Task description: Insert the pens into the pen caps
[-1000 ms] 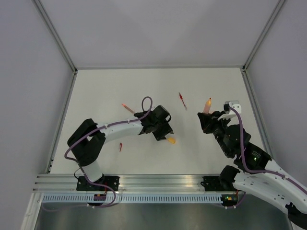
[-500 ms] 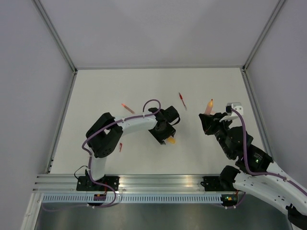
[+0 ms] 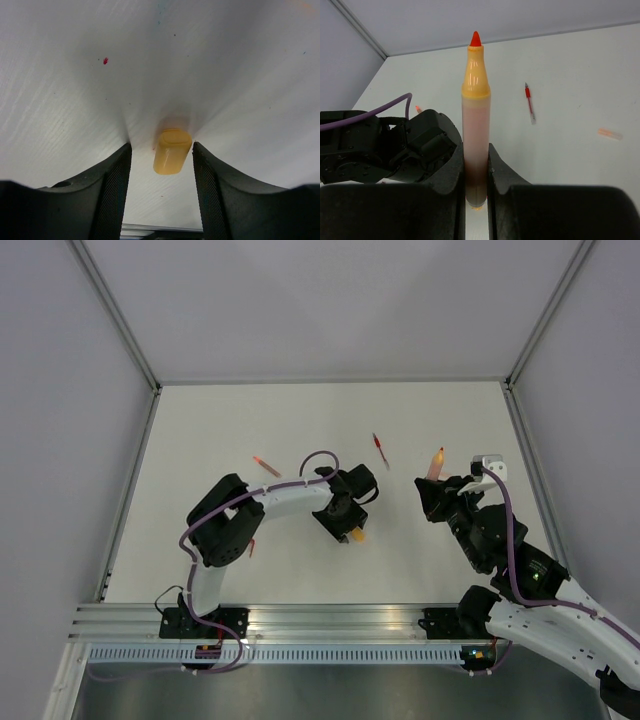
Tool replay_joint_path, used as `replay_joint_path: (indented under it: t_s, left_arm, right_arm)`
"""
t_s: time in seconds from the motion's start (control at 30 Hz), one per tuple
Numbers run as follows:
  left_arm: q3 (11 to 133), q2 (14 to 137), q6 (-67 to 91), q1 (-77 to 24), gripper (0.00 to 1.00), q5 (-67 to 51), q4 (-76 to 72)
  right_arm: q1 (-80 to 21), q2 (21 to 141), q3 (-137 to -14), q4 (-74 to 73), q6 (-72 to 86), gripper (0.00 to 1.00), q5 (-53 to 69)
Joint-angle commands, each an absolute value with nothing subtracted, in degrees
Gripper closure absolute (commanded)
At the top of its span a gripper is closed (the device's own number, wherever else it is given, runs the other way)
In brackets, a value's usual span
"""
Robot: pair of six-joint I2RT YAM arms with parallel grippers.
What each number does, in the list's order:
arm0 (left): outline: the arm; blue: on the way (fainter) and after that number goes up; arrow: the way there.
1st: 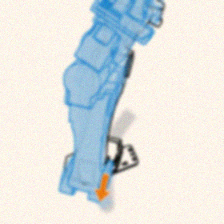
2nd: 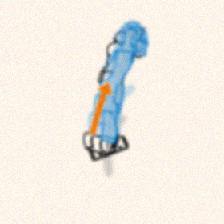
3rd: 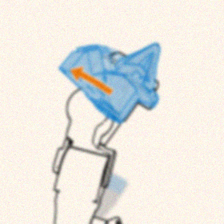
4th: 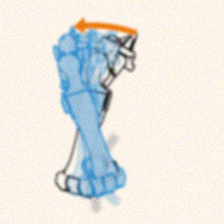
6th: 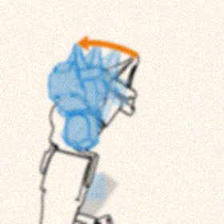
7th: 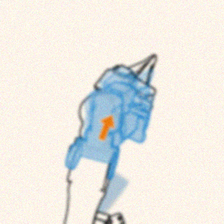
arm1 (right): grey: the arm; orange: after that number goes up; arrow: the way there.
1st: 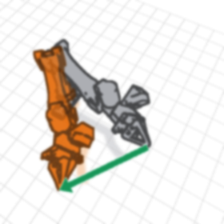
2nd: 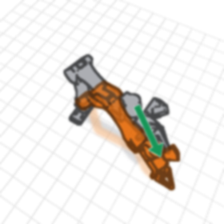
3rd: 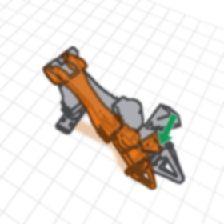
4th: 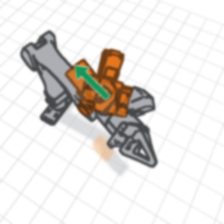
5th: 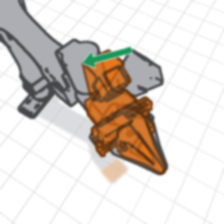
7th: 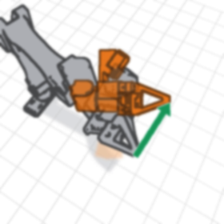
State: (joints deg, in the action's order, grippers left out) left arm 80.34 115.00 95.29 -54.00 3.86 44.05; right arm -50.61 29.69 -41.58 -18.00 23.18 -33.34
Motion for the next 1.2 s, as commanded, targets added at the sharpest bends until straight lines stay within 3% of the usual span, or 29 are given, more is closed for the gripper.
replay_joint_path:
  t_s: [0.0,0.3,0.5,0.7,0.87,1.17]
  left_arm:
    - [82.3,116.1,99.0,-55.3,0.43,5.2,45.5]
    - [84.1,116.7,98.3,-56.3,0.51,6.7,47.0]
    - [83.6,116.7,97.1,-56.3,0.71,7.7,47.1]
    - [81.1,115.2,95.3,-56.2,0.98,7.8,44.7]
    - [77.4,109.6,88.9,-56.2,0.98,12.0,42.0]
    - [65.7,77.0,60.3,-56.2,0.98,25.3,21.4]
  right_arm:
    - [-50.4,29.3,-41.7,-17.7,23.3,1.0,-33.5]
    - [-50.4,29.2,-41.6,-17.7,23.2,1.0,-33.6]
    - [-50.4,29.2,-41.6,-17.7,23.2,1.0,-33.6]
    - [-50.4,29.7,-41.4,-17.2,22.9,1.0,-32.6]
    - [-50.4,31.6,-40.9,-14.2,20.0,1.0,-18.8]
    - [-50.5,39.1,-40.1,-5.4,17.2,1.0,15.8]
